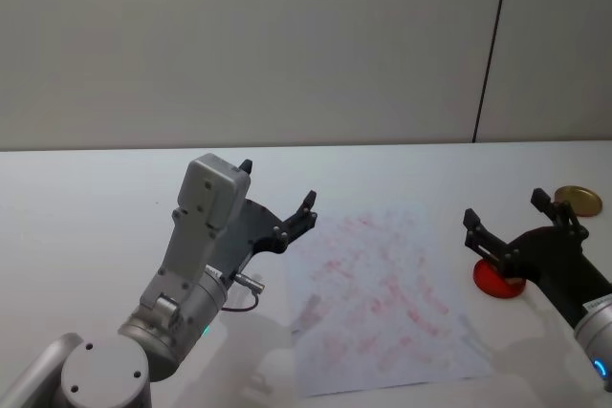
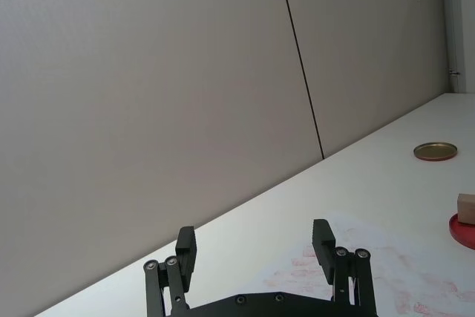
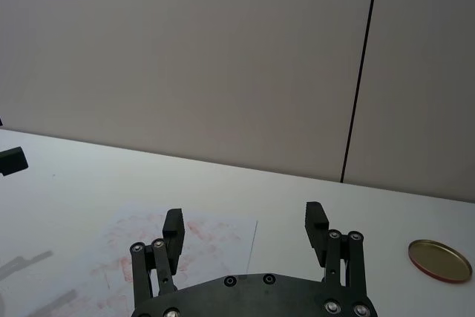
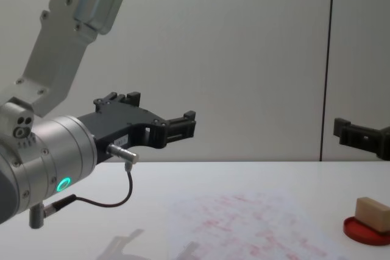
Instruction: Use the one hand to pick up the stamp and affix it onto the A4 paper.
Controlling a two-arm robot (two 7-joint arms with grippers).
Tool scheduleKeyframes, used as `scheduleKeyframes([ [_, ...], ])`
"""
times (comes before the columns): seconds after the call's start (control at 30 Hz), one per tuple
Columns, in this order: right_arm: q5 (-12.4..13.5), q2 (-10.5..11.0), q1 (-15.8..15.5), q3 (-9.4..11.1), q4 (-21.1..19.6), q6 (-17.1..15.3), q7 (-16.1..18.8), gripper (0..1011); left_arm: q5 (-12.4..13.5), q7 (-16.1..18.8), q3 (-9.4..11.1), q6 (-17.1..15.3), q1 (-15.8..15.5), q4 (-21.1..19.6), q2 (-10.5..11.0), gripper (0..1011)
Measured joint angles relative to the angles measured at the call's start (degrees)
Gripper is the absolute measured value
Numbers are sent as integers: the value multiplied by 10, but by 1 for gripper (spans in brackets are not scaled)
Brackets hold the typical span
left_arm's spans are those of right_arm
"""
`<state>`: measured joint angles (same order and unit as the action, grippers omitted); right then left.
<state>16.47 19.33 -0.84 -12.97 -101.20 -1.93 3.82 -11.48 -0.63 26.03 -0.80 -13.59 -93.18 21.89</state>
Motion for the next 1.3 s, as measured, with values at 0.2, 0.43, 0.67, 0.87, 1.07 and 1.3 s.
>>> scheduleKeyframes([
  [0.2, 0, 0, 0, 0, 0, 0, 0, 1001, 0, 0, 0, 0, 0, 0, 0, 993],
  [0.43, 0, 0, 0, 0, 0, 0, 0, 1001, 0, 0, 0, 0, 0, 0, 0, 993],
  [0.67, 0, 0, 0, 0, 0, 0, 0, 1001, 0, 0, 0, 0, 0, 0, 0, 993],
  [0.87, 5, 2, 1, 4, 3, -3, 3, 1001, 0, 0, 0, 0, 0, 0, 0, 993],
  [1.07, 16, 8, 3, 11, 14, -11, 11, 1001, 0, 0, 0, 0, 0, 0, 0, 993],
  [1.3, 24, 15, 6, 18, 32, -20, 22, 1001, 0, 0, 0, 0, 0, 0, 0, 993],
])
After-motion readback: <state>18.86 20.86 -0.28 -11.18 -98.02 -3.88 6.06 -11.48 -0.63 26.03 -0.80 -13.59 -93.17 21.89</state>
